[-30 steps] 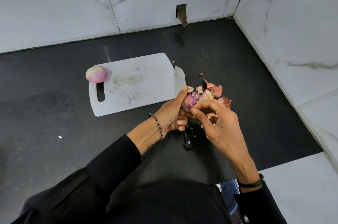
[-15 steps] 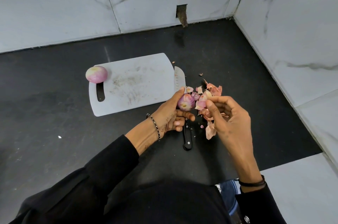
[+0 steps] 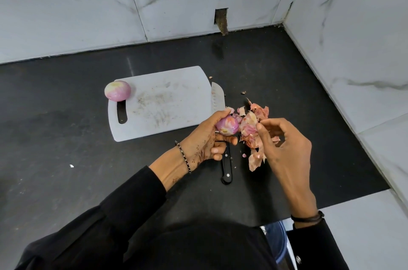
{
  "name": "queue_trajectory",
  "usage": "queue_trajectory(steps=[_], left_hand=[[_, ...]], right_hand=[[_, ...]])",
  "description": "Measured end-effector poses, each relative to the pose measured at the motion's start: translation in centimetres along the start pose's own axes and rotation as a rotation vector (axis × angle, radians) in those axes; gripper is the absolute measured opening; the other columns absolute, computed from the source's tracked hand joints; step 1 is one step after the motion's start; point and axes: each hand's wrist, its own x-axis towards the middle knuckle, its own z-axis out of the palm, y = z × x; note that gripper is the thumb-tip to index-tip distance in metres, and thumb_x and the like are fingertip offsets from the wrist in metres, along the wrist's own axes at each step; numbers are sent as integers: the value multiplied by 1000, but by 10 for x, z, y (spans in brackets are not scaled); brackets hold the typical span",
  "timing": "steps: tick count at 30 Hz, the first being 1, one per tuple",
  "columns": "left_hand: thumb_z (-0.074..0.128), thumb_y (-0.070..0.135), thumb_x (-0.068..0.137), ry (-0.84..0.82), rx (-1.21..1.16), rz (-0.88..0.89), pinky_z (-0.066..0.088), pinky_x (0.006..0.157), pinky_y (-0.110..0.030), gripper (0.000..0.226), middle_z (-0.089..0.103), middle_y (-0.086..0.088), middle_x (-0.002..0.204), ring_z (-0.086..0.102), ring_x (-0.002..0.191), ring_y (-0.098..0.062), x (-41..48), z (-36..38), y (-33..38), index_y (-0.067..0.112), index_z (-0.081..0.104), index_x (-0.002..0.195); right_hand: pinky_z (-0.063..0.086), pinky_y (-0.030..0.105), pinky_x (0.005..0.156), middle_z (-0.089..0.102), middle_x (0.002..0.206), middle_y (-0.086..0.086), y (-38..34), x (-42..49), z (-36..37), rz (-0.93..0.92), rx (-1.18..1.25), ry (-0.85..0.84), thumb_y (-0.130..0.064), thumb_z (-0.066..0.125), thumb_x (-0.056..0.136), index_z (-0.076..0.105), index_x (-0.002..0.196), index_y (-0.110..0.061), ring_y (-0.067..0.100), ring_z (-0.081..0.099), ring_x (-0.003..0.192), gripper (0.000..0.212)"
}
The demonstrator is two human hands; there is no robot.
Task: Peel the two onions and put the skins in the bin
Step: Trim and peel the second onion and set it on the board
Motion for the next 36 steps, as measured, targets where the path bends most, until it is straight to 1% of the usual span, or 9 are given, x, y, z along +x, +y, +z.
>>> queue_trajectory(steps=[3, 6, 11, 15, 19, 22, 27, 32, 36], left_hand=[[44, 58, 92, -57, -37, 54, 31, 42, -19, 49, 57, -3, 76, 29, 42, -10, -3, 2, 0, 13, 57, 104], [43, 54, 94, -108, -64, 117, 31, 41, -20, 44, 53, -2, 75, 28, 41, -9, -5, 3, 0, 14, 59, 95], [42, 52, 93, -134, -64, 217, 34, 42, -20, 41, 46, 2, 64, 27, 43, -9, -10, 3, -3, 14, 57, 96], [44, 56, 88, -75, 17, 251, 33, 43, -21, 47, 37, 1, 61, 25, 43, -9, -14, 6, -2, 11, 55, 98], [43, 54, 89, -6, 121, 315, 34, 44, -22, 40, 41, 5, 59, 25, 45, -9, -16, 8, 0, 20, 61, 96], [40, 53, 88, 34, 209, 339, 35, 44, -23, 45, 44, 8, 55, 27, 44, -8, -20, 10, 4, 19, 61, 109], [40, 45, 100, 105, 337, 349, 34, 43, -23, 46, 42, 4, 59, 29, 42, -5, -23, 13, 10, 10, 54, 127], [36, 40, 103, 137, 398, 348, 35, 43, -23, 40, 39, -2, 62, 30, 42, -4, -20, 13, 10, 13, 56, 125], [37, 49, 100, 132, 331, 313, 35, 41, -21, 59, 39, -1, 59, 29, 40, -6, -19, 17, 13, -4, 54, 120]], right_hand=[[51, 16, 70, 64, 103, -11, -10, -4, -1, -59, 25, -9, -18, 72, 94, 70, 109, -22, 7, 64, 90, 15], [54, 23, 64, 68, 98, -12, -25, -10, -3, -52, 175, -49, -30, 71, 96, 69, 109, -22, 11, 67, 89, 15], [53, 36, 58, 62, 94, -9, -39, -13, 2, -222, 191, -130, -30, 85, 83, 69, 107, -20, 18, 63, 79, 30], [51, 33, 59, 61, 95, -7, -41, -11, 6, -267, 191, -151, -24, 87, 82, 68, 105, -17, 17, 61, 77, 30], [45, 17, 62, 61, 93, -8, -43, -9, 5, -298, 177, -138, -20, 87, 83, 68, 101, -18, 16, 60, 75, 26], [43, 13, 65, 61, 94, -9, -43, -8, 4, -315, 162, -131, -20, 87, 82, 67, 101, -19, 15, 61, 76, 28], [49, 20, 60, 63, 93, -10, -43, -6, 5, -296, 192, -151, -20, 86, 83, 66, 100, -22, 16, 63, 78, 26], [48, 23, 65, 59, 91, -8, -42, -7, 9, -307, 121, -167, 4, 79, 83, 66, 83, -15, 13, 60, 82, 23], [48, 23, 61, 60, 88, -12, -40, -8, 9, -196, 170, -88, -16, 83, 85, 62, 87, -20, 13, 61, 76, 22]])
